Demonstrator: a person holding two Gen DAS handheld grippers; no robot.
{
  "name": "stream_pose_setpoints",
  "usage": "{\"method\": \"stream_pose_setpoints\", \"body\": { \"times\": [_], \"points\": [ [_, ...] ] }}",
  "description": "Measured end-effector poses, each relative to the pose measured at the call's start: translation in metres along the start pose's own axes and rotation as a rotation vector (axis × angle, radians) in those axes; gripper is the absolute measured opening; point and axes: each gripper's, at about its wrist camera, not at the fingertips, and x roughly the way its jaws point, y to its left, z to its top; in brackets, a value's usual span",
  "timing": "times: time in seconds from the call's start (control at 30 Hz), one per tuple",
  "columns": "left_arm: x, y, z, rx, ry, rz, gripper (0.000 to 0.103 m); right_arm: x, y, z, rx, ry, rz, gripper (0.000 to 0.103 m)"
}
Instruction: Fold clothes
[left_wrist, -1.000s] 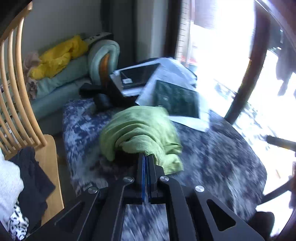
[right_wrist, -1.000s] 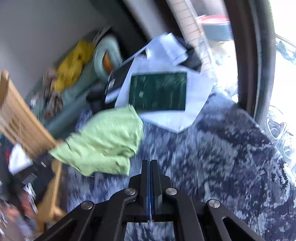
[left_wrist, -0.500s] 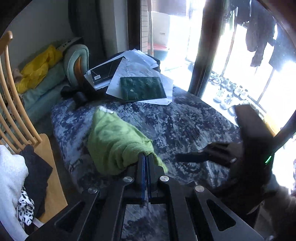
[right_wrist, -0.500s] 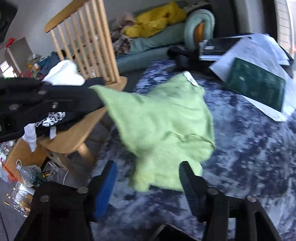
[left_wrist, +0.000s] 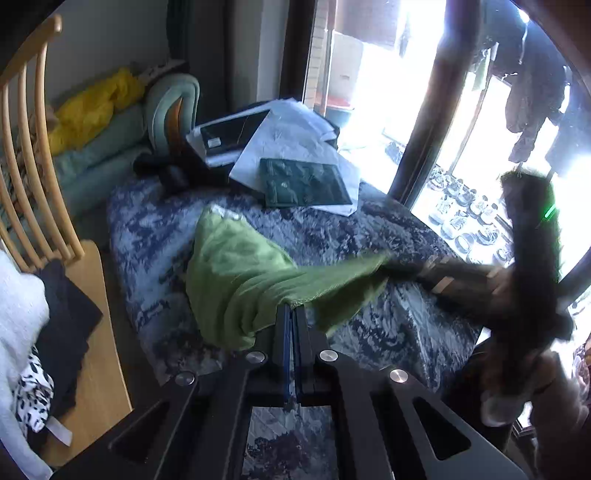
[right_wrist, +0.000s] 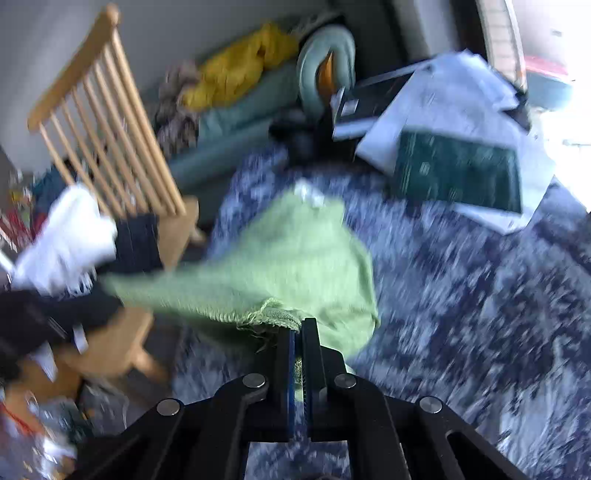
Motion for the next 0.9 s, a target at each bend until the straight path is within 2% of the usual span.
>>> {"method": "stream_pose_setpoints", "body": {
  "times": [0.13, 0.23, 0.33, 0.43, 0.47, 0.5, 0.53, 0.57, 0.6, 0.67, 0.73, 0.8, 0.9],
  "points": [
    [0.021, 0.005, -0.009, -0.018, 0.001, 0.103, 0.002, -0.031, 0.005, 0.025, -0.022, -0.071, -0.064, 0.002],
    [0.048, 0.01, -0.021, -0.05, 0.066, 0.109, 0.005, -0.044, 0.008, 0.039, -0.031, -0.097, -0.093, 0.002],
    [0.075, 0.001, -0.036, -0.015, 0.12, 0.137, 0.009, -0.058, 0.013, 0.05, -0.044, -0.129, -0.093, 0.002],
    [0.094, -0.005, -0.046, -0.03, 0.144, 0.054, 0.022, -0.073, 0.019, 0.064, -0.037, -0.175, -0.077, 0.002],
    [0.099, -0.006, -0.046, -0.044, 0.136, 0.027, 0.031, -0.078, 0.022, 0.068, -0.04, -0.192, -0.078, 0.002],
    [0.101, -0.007, -0.045, -0.051, 0.119, 0.028, 0.046, -0.084, 0.024, 0.073, -0.043, -0.207, -0.077, 0.002],
    [0.102, -0.007, -0.044, -0.058, 0.098, 0.042, 0.053, -0.088, 0.027, 0.077, -0.045, -0.221, -0.075, 0.002],
    [0.102, -0.008, -0.041, -0.064, 0.066, 0.065, 0.069, -0.093, 0.03, 0.082, -0.048, -0.231, -0.074, 0.002],
    [0.102, -0.009, -0.038, -0.071, 0.035, 0.086, 0.08, -0.096, 0.034, 0.084, -0.054, -0.237, -0.073, 0.002],
    [0.101, -0.01, -0.032, -0.086, -0.009, 0.081, 0.085, -0.103, 0.041, 0.09, -0.073, -0.248, -0.075, 0.002],
    [0.103, -0.01, -0.025, -0.108, -0.032, 0.055, 0.085, -0.108, 0.047, 0.093, -0.09, -0.258, -0.081, 0.002],
    [0.112, -0.01, -0.019, -0.144, -0.017, -0.017, 0.085, -0.112, 0.053, 0.095, -0.101, -0.265, -0.084, 0.003],
    [0.131, -0.012, -0.017, -0.211, 0.055, -0.138, 0.085, -0.119, 0.056, 0.097, -0.106, -0.277, -0.089, 0.003]
  ]
}}
